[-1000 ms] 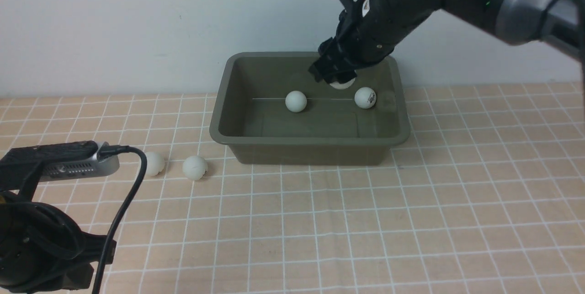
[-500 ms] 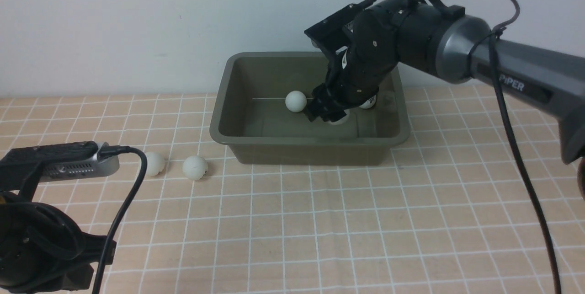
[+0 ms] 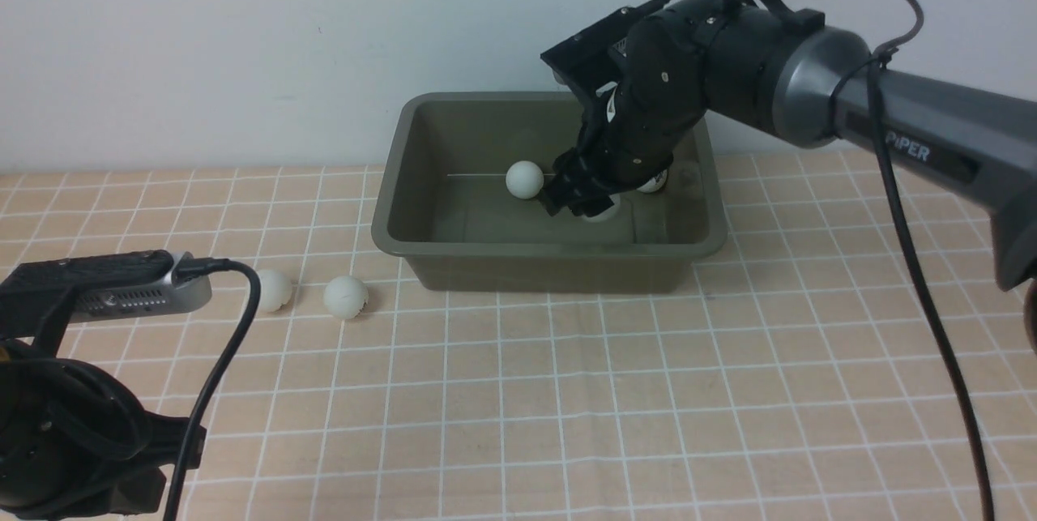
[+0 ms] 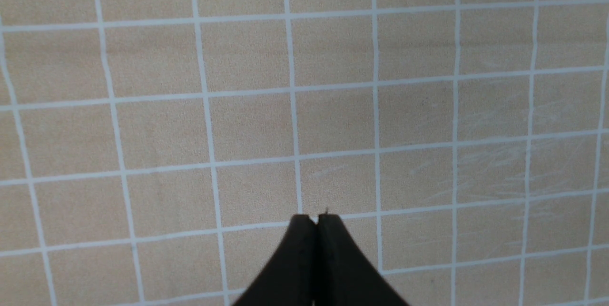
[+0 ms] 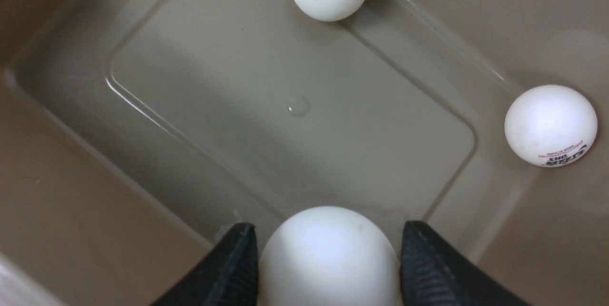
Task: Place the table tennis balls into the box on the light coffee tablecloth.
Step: 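Release the ping pong ball into the bin and lift the gripper away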
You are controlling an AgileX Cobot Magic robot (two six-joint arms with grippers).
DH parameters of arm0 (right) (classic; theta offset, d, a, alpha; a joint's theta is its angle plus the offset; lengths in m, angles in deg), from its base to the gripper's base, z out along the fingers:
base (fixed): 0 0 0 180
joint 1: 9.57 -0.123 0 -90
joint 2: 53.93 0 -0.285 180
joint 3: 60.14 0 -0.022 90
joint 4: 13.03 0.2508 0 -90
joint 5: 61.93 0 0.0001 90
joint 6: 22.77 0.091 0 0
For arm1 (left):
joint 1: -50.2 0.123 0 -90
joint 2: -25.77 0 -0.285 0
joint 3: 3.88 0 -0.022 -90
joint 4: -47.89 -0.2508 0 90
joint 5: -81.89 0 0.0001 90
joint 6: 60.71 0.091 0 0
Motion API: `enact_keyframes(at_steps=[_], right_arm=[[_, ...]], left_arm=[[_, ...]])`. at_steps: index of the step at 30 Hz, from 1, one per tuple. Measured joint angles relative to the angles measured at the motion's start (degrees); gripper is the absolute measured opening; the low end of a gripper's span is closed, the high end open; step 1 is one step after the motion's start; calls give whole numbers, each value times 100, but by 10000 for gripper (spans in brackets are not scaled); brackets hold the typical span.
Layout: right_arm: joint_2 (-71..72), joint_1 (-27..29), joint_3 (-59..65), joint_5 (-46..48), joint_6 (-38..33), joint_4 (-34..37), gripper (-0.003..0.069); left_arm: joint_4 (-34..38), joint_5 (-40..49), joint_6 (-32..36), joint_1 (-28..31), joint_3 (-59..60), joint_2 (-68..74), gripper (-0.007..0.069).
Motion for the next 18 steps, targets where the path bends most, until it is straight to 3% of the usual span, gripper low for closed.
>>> enact_keyframes(at_steps=[18], right_arm=[[0,0,0,-5,129,-16,370]], left_arm=[[0,0,0,0,0,0,-69]])
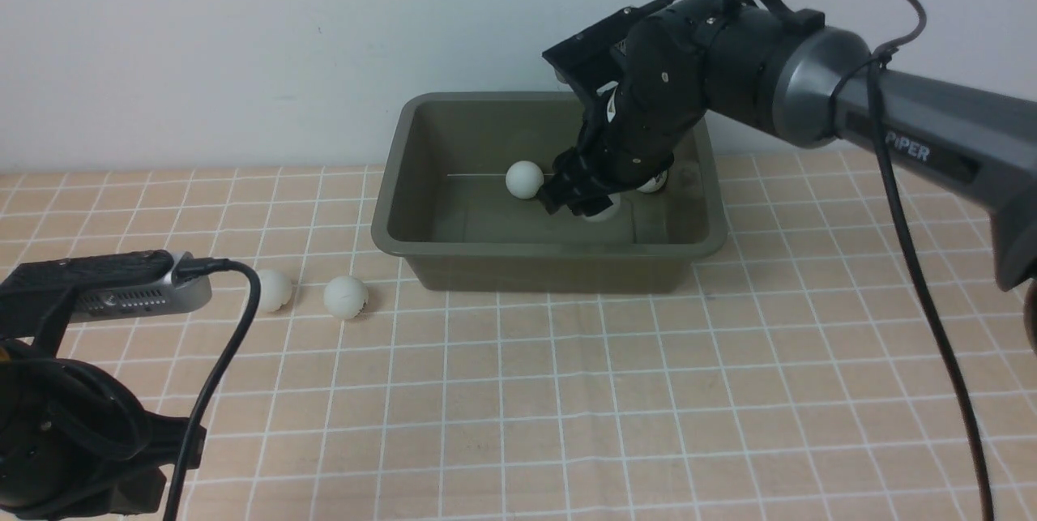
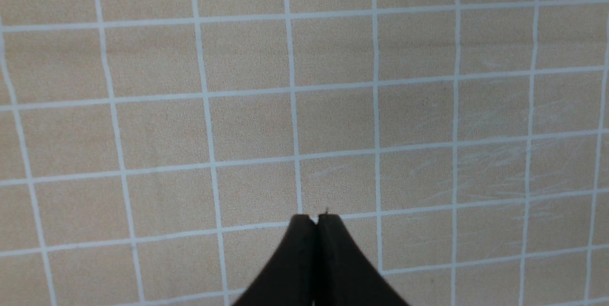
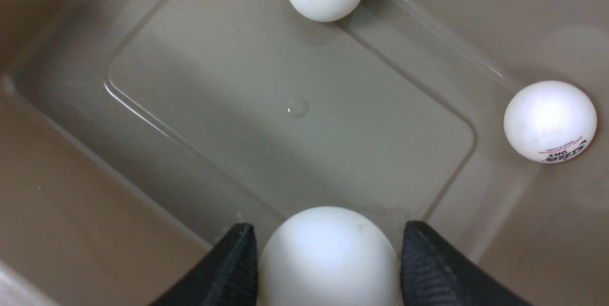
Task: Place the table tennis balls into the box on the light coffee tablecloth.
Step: 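Release the ping pong ball into the bin and lift the gripper away, then reach for and grasp a ping pong ball on the table beside the basket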
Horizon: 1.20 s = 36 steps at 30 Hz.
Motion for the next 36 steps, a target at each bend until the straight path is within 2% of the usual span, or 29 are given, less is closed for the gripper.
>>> enact_keyframes(at_steps=[10,19,24,29,36], right_arm=[[0,0,0,-42,-71,0,437],[30,0,0,-36,-77,0,443],[454,0,0,-43,-78,-77,443],[990,0,0,-20,-83,-329,443],[1587,47,0,254,8,-534,443]], left_arm=[[0,-23,0,0,0,0,-69],[0,-30,0,0,0,0,-69],[5,-30,231,0,0,0,-58],[116,-30,712,0,0,0,0],[460,8,1240,0,0,0,190]])
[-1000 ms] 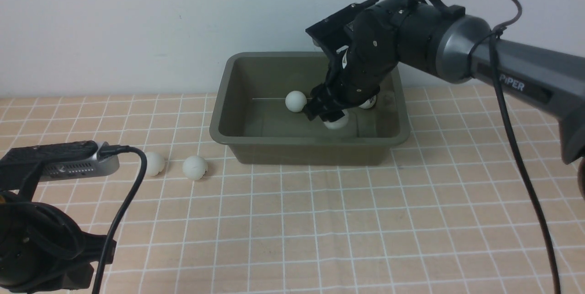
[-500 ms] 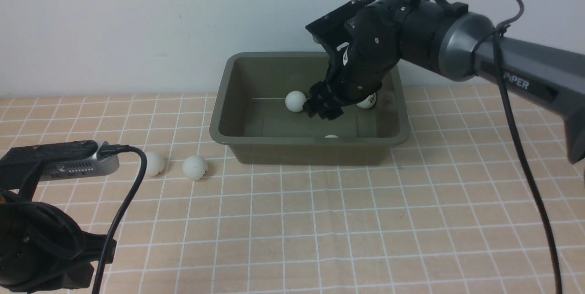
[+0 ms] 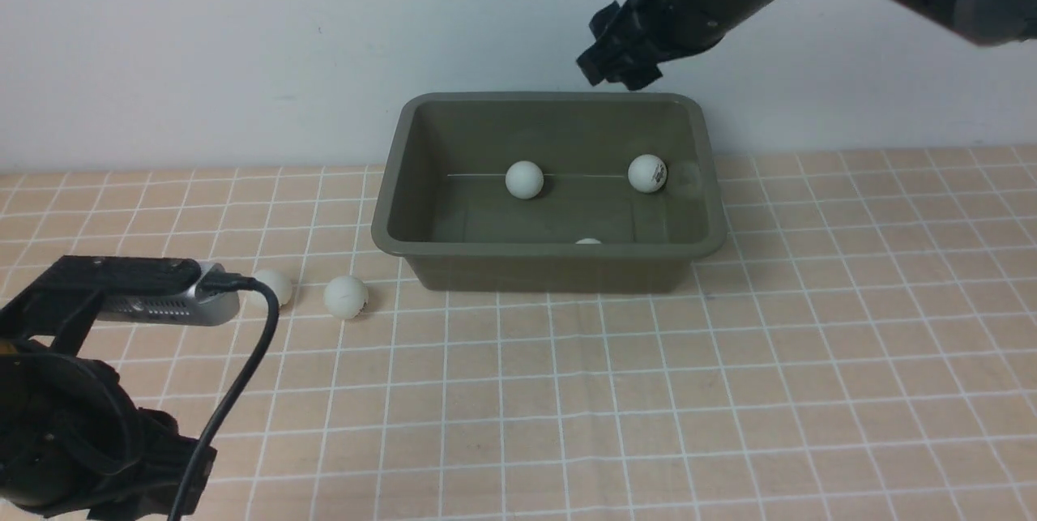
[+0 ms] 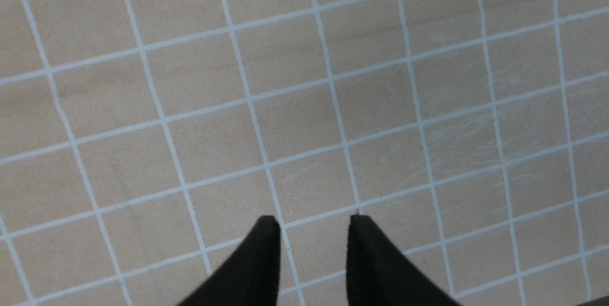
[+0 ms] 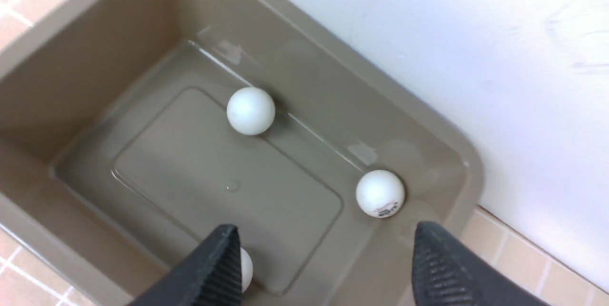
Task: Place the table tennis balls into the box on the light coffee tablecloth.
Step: 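Reach for and grasp a ping pong ball on the table beside the basket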
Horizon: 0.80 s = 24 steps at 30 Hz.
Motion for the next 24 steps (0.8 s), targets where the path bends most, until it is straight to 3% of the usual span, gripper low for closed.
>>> enact_keyframes(at_steps=[9,14,19,24], right_arm=[[597,354,0,441,15,310,443],[1006,416,116,462,15,449,430],[1809,422,600,501,15,410,325],[3053,422,1522,508,100,148,104]], left_arm=[[-257,-84,270,0,0,0,494],[-574,-540,283,0,0,0,570],[-678,-1008,284,0,-126,5,586],[-701,-1183,-42,0,-668,64,585]])
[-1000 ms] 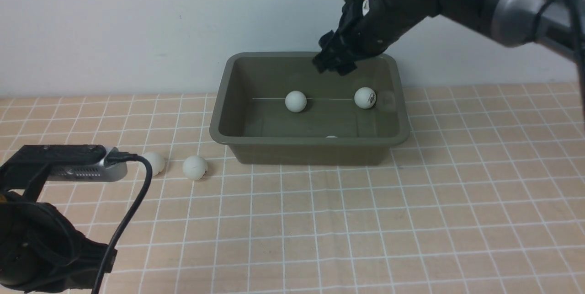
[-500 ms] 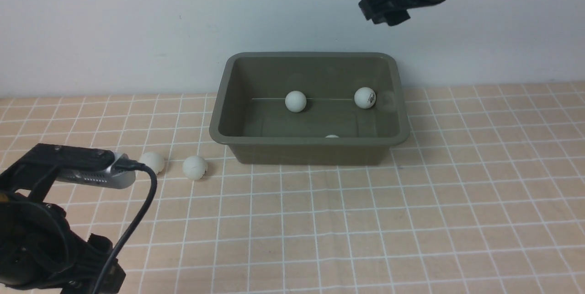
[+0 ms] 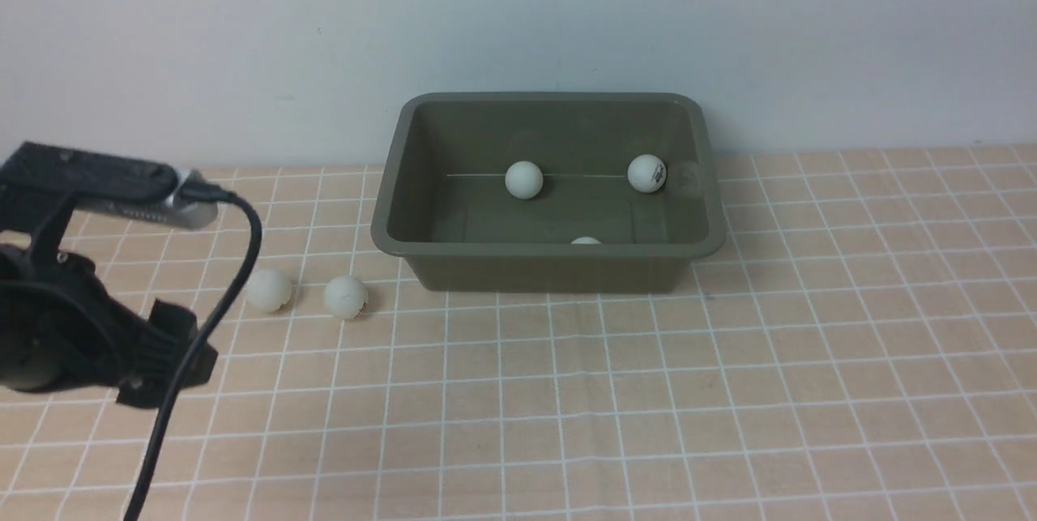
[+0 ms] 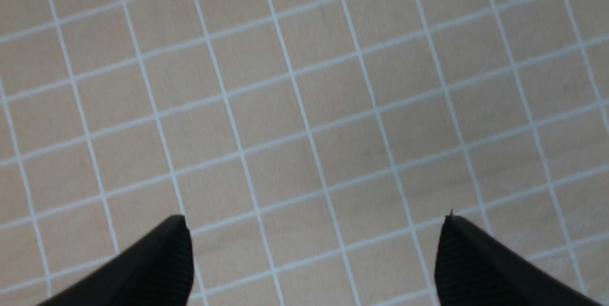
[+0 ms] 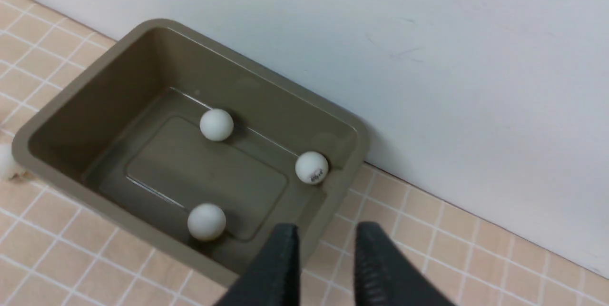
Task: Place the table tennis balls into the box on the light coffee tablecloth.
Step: 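Reach for and grasp a ping pong ball on the table beside the basket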
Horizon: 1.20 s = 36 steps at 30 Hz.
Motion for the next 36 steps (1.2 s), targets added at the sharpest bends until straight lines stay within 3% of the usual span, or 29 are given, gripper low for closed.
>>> enact_keyframes(at_steps=[3,5,19,36], right_arm=[[679,4,674,12,52,-23,15],[1106,4,1111,37,52,0,-6],[4502,6,4074,-34,420,710,-18],[5199,6,4480,669,647,886,-18]], left_arm=[[0,-12,-155,0,-333,223,585],[0,-12,-194,0,-513,473,585],[-21,-25,-230,0,-2074,3000,585],[-341,-71,-497,185,-3138,4594,585]])
